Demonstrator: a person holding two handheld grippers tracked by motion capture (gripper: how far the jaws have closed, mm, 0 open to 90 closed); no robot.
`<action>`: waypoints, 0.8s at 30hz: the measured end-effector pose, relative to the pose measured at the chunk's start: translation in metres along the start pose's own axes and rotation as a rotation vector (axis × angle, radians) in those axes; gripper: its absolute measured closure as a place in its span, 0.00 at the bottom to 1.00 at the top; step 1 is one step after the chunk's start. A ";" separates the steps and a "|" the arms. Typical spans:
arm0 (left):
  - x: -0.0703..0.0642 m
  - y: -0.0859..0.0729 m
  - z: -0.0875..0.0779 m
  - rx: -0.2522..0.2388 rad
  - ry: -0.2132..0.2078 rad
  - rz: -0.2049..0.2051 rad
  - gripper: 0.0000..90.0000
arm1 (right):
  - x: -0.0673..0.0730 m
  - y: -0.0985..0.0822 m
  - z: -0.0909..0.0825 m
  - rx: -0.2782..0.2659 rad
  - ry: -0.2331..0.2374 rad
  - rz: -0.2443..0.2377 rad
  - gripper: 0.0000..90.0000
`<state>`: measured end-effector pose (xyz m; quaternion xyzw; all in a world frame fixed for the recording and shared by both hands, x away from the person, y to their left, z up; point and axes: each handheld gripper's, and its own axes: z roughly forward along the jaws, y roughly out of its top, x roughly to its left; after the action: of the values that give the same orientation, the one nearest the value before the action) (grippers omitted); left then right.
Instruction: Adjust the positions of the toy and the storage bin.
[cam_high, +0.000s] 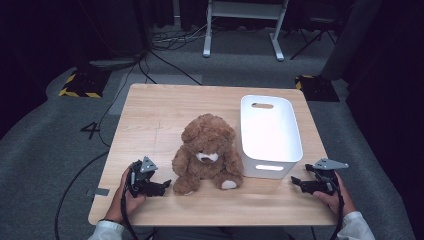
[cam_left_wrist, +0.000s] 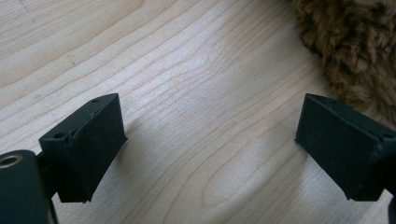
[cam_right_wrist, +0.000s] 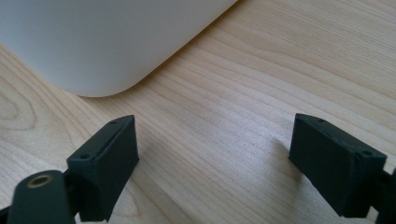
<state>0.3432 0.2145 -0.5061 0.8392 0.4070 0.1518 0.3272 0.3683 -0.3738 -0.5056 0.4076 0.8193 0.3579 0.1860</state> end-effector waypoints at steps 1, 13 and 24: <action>0.000 0.000 0.000 0.000 -0.001 -0.001 0.09 | 0.000 0.000 0.000 0.000 0.000 0.000 0.17; 0.003 0.001 0.001 0.005 -0.026 0.005 0.07 | 0.000 0.000 0.000 0.000 0.000 -0.001 0.16; 0.002 0.003 -0.011 -0.028 -0.024 0.012 0.18 | -0.001 0.000 0.000 0.000 0.004 -0.002 0.16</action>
<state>0.3410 0.2194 -0.4957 0.8387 0.3960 0.1493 0.3429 0.3690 -0.3739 -0.5057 0.4060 0.8202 0.3583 0.1848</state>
